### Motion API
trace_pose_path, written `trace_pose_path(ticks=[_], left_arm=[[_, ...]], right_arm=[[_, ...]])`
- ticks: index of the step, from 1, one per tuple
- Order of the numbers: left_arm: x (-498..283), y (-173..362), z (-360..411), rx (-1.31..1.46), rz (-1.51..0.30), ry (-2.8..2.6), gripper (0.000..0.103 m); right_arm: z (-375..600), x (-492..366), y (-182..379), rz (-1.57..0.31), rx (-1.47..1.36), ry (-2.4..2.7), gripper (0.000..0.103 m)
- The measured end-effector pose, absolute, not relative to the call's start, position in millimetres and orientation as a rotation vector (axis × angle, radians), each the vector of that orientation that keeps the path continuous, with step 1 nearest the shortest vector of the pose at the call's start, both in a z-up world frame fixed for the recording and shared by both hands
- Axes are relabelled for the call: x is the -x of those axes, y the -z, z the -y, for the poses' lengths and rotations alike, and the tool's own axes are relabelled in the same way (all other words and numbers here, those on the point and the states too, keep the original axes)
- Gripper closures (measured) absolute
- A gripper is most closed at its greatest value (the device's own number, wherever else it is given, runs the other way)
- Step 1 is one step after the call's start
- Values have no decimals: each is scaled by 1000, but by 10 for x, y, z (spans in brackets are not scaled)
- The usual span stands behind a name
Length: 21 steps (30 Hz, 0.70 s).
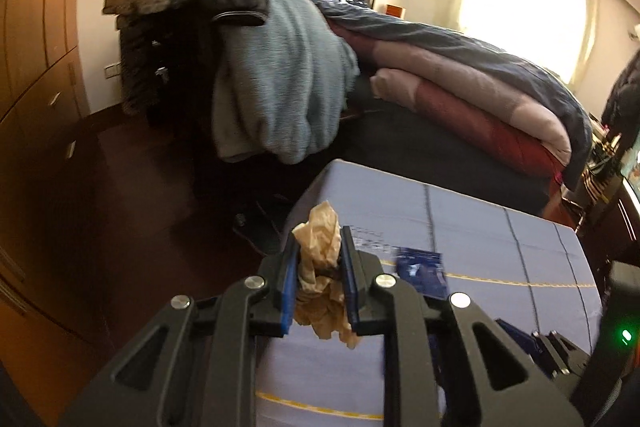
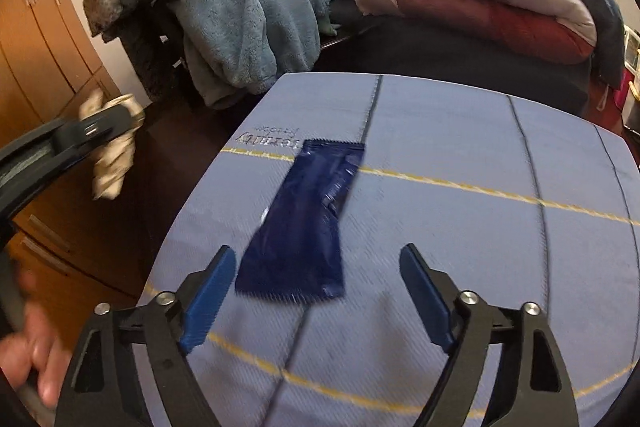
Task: Collect trash
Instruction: 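Grasp the crumpled brown paper with the left tool while the right tool grasps the blue wrapper, then carry the crumpled paper and blue wrapper over the bin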
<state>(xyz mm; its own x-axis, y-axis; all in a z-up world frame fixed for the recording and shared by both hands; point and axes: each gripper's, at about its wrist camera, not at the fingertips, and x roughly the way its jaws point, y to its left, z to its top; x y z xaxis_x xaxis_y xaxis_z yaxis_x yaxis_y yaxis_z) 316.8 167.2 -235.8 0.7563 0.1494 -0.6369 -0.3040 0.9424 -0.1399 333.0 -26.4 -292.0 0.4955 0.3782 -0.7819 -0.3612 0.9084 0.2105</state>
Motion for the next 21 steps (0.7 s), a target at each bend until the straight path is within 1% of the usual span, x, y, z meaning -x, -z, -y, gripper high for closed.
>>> trace_pose_path(ticks=[5,6,7,9,11,14,17,21], left_arm=[[-3111,2400,-1863,261,-668,-275,82],[-3106,2409,-1894,264,-669,-278,82],[-3107,2417,-1915,265,-671,-281,82],[-3114,2430,-1934,265,-673,-283,82],[-3117,2434,-1951,269,-675,-282,82],[-3115,2425,-1926,270,-675,-276,82],[-3102,2393,-1850,265,-674,-262,82],[-3052,2318,-1693,252,-664,-237,82]], right_arm=[[0,-3470,3041,-963,35,-400,17],[-31,-3482,3061,-965,43,-390,19],[-55,-3494,3081,-972,54,-381,30],[-94,-3498,3092,-969,81,-369,42],[-112,-3481,3083,-963,104,-365,61],[-70,-3450,3060,-972,98,-390,74],[7,-3384,3009,-959,97,-392,78],[228,-3260,2907,-954,60,-394,79]])
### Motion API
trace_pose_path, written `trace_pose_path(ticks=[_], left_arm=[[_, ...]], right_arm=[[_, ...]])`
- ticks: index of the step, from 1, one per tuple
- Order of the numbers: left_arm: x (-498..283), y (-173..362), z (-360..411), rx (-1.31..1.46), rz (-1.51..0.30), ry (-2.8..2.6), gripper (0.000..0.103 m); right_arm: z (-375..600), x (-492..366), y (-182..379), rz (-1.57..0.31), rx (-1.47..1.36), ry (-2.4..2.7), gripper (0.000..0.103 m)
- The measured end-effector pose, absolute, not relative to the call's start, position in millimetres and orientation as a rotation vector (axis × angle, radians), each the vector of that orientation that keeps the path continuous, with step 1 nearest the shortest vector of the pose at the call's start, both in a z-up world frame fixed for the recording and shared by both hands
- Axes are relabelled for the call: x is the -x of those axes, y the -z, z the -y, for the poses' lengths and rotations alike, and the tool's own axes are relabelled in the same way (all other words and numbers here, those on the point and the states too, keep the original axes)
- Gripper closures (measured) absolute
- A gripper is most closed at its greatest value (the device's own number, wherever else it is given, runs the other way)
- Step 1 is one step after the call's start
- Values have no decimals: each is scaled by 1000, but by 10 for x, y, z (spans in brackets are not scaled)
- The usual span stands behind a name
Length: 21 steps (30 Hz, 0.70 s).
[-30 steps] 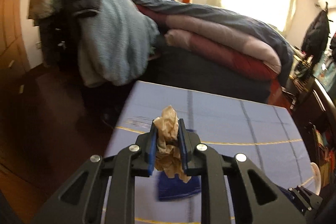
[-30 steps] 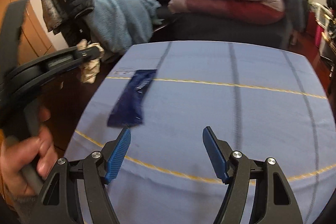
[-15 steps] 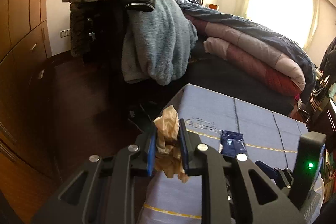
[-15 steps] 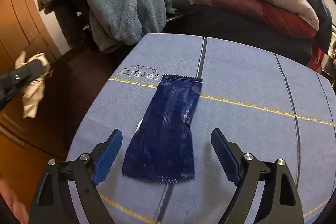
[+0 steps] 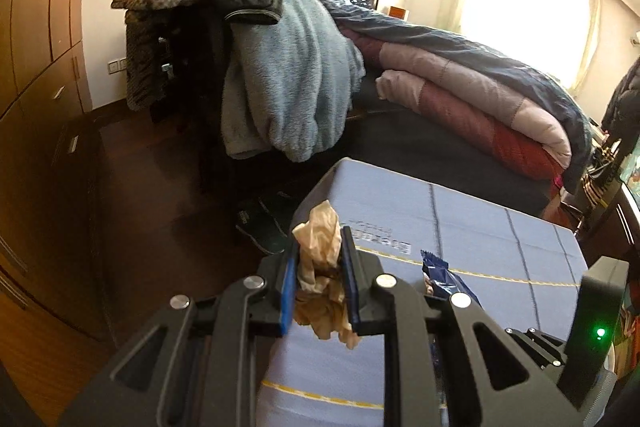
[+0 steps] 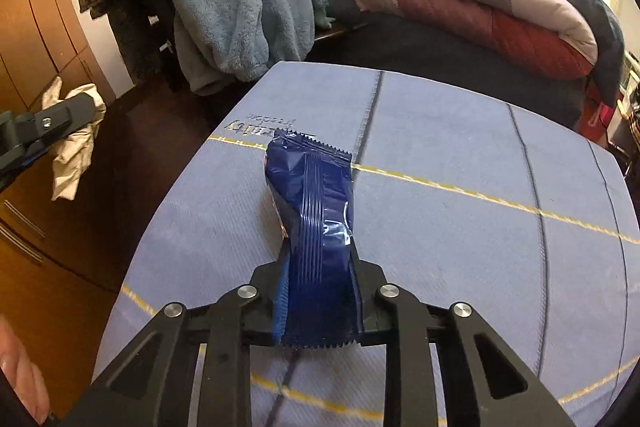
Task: Collect trash
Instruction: 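Carry the crumpled paper and blue wrapper over the bin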
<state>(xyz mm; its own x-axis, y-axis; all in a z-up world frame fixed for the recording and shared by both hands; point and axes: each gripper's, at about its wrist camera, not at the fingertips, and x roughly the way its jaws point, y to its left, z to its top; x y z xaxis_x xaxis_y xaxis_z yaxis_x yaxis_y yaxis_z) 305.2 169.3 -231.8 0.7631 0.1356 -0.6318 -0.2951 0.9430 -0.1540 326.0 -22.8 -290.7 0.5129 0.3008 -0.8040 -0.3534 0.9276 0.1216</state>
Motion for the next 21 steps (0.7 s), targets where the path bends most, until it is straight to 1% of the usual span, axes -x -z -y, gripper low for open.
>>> trace_pose_path(ticks=[13,21], left_arm=[[-2821,2064,-961,205,-643,-137,82],[-2724,1967,-305,159,-643,-37,81]], right_arm=[[1092,-2895,2609,-922,-73,-359,79],[1725,-2582,2543,-901,-140,-292,78]])
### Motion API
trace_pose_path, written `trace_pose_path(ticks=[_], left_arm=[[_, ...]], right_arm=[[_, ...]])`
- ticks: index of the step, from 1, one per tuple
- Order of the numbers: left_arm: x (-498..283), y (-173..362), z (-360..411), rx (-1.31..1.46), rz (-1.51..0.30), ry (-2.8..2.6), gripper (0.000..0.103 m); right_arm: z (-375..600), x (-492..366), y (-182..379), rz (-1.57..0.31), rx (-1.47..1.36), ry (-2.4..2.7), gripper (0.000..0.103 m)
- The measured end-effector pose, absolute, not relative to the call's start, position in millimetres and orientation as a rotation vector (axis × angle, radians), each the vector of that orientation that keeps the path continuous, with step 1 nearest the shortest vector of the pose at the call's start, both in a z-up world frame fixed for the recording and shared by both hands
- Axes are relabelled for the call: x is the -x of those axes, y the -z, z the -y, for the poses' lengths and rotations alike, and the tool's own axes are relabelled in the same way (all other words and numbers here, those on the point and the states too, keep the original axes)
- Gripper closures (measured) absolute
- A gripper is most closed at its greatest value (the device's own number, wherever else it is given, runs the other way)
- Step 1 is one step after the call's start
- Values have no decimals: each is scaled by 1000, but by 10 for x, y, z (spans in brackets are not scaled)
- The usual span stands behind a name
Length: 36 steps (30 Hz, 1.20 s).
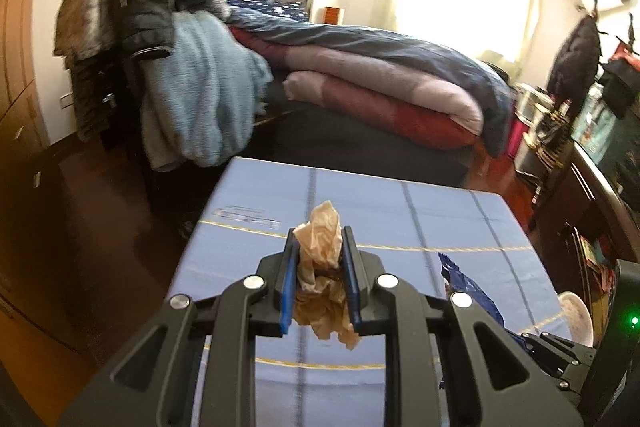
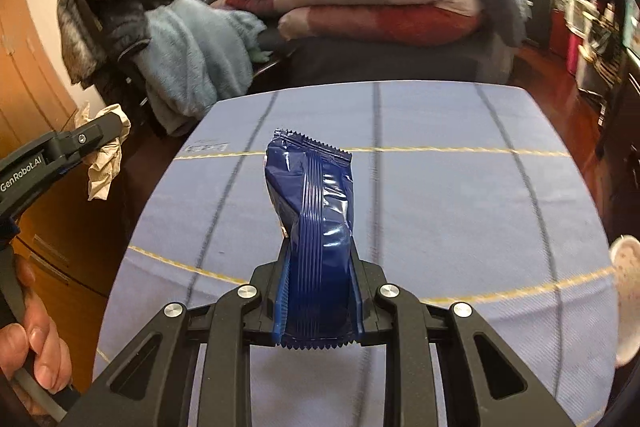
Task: Collect trash
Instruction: 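Carry the crumpled paper and blue wrapper over the bin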
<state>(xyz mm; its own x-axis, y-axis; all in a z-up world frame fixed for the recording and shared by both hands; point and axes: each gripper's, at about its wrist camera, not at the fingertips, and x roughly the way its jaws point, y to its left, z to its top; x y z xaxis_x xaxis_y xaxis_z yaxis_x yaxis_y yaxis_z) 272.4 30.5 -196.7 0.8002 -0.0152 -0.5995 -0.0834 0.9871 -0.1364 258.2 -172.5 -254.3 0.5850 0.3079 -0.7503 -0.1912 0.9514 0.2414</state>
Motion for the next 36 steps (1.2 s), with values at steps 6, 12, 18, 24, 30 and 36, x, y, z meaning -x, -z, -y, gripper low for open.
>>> trace_pose_path(ticks=[6,12,18,24,30,36], left_arm=[[-2710,1954,249,113,-648,51,81],[-2719,1945,843,64,-651,147,81],[-2717,1991,1458,16,-663,252,80],[-2705,2099,2100,-51,-686,362,80],[-2702,2207,2734,-112,-702,473,80],[-2723,2333,3369,-153,-718,587,80]], right_arm=[[2234,-2419,2570,-890,-185,-214,78],[2751,-2259,2636,-881,-231,-126,78],[3280,-2118,2696,-872,-295,-48,78],[3772,-1988,2748,-852,-359,26,78],[4292,-1833,2835,-832,-430,125,78],[4805,-1665,2931,-814,-486,238,78]])
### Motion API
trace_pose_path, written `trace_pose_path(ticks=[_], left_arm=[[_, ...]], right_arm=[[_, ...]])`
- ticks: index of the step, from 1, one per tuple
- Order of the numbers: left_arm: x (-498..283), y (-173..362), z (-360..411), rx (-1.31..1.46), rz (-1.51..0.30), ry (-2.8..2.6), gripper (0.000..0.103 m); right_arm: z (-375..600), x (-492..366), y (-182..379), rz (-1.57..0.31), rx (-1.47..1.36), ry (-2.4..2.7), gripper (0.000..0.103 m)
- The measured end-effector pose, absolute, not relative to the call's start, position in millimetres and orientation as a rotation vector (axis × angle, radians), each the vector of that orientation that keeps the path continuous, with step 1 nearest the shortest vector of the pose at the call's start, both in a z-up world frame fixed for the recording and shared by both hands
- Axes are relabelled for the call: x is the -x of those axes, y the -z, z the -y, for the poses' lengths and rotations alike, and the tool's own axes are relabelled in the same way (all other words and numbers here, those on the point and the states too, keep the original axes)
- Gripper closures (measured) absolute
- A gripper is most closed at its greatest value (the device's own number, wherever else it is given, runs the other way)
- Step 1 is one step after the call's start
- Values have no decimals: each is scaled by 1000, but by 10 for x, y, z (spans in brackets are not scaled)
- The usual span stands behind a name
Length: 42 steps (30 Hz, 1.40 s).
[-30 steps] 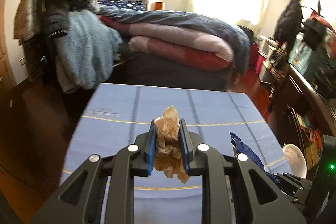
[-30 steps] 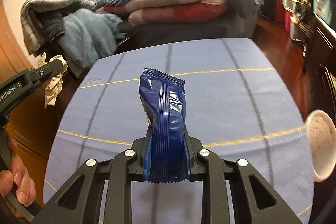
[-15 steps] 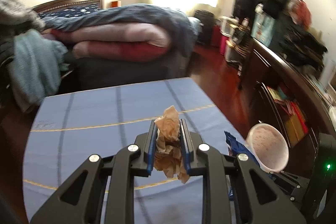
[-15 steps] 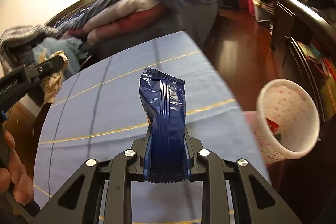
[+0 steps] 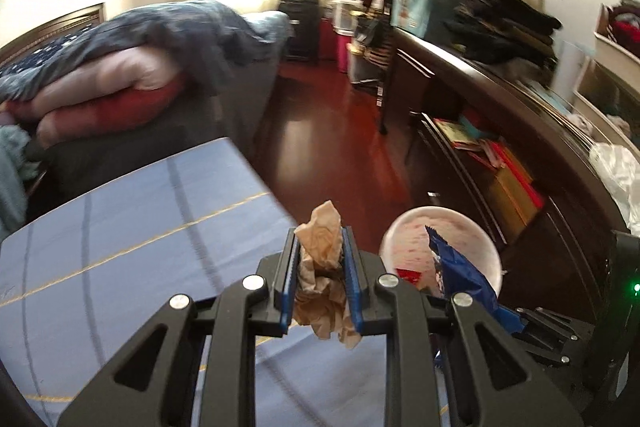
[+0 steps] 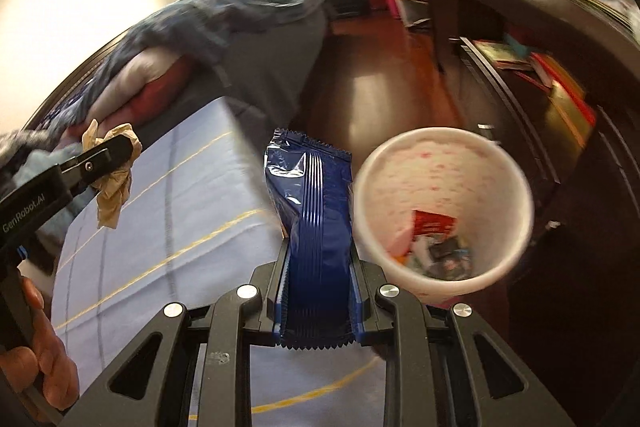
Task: Collect trash
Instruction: 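Carry the crumpled paper and blue wrapper over the bin, then open both tools to drop the paper and wrapper into the bin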
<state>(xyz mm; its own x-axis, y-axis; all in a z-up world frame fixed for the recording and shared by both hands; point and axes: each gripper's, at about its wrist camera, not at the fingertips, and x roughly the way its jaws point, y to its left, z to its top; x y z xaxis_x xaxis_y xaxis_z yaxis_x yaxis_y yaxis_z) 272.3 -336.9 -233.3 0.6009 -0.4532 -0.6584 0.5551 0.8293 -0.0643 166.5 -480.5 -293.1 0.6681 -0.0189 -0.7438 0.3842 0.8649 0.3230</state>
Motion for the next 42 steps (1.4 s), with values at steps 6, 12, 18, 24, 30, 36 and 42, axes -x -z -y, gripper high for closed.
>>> trace_pose_path(ticks=[6,12,18,24,30,36,42], left_arm=[[-2751,2499,3987,-175,-755,703,80],[-2774,2657,4491,-200,-771,762,80],[-2820,2844,4878,-239,-791,792,80],[-2883,3062,5119,-254,-828,814,79],[-2990,3241,5240,-248,-867,828,68],[-3099,3291,5217,-203,-879,831,31],[-3110,3215,5130,-177,-869,828,22]], right_arm=[[5309,-1524,3055,-806,-532,353,78],[5720,-1473,3168,-803,-554,433,78],[5969,-1511,3315,-815,-564,475,78],[6077,-1610,3473,-839,-562,498,78],[6160,-1723,3624,-857,-541,522,66],[6222,-1754,3700,-857,-531,552,58],[6175,-1727,3685,-868,-540,554,57]])
